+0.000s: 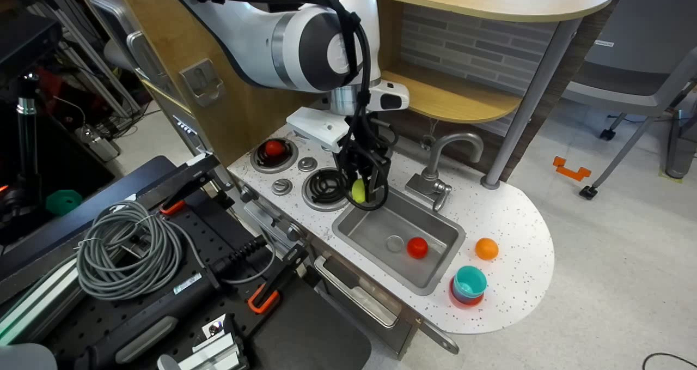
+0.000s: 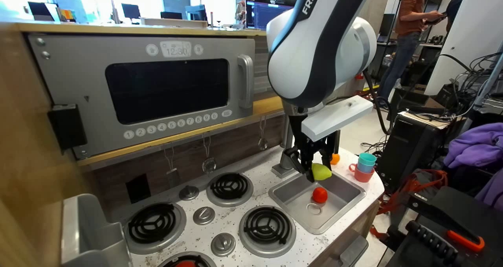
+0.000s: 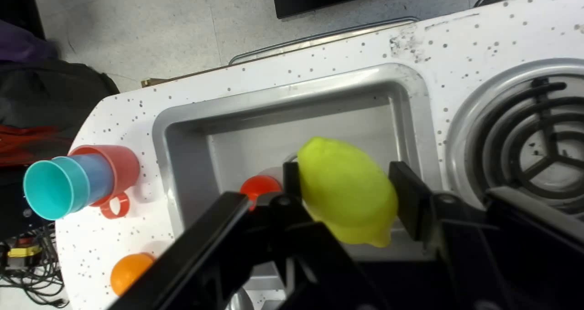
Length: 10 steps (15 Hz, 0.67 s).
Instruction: Remove the lemon from the stove and place it inside the sink
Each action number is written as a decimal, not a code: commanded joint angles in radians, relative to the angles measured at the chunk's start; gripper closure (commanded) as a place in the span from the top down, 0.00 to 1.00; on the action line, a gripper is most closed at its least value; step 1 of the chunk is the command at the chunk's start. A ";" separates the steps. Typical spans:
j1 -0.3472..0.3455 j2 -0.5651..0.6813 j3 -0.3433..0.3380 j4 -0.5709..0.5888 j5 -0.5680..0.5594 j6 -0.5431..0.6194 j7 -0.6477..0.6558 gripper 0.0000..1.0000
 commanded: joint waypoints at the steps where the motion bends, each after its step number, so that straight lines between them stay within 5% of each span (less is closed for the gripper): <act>1: -0.022 0.000 -0.007 0.002 -0.013 0.013 0.011 0.26; 10: -0.027 -0.009 -0.041 -0.045 -0.025 0.162 0.031 0.26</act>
